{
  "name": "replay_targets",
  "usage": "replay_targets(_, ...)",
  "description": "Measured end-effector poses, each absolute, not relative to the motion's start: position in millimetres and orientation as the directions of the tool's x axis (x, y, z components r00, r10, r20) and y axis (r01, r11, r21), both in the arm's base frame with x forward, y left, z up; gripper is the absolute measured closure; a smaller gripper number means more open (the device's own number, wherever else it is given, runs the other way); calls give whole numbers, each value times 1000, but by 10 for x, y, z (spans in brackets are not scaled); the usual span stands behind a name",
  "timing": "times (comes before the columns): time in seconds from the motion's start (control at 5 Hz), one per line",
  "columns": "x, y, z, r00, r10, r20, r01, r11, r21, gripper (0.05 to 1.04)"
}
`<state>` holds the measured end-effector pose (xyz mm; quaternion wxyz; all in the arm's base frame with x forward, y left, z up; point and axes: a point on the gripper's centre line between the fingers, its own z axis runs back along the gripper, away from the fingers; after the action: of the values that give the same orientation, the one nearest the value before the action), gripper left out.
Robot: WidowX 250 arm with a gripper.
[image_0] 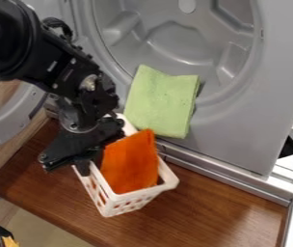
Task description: Place the white basket on the right side of the table
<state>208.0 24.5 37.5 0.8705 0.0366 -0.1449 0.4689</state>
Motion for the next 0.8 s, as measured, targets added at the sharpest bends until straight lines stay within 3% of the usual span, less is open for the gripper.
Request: replay_targets(0.8,2372,-585,175,840,478,257,-460,878,-129,987)
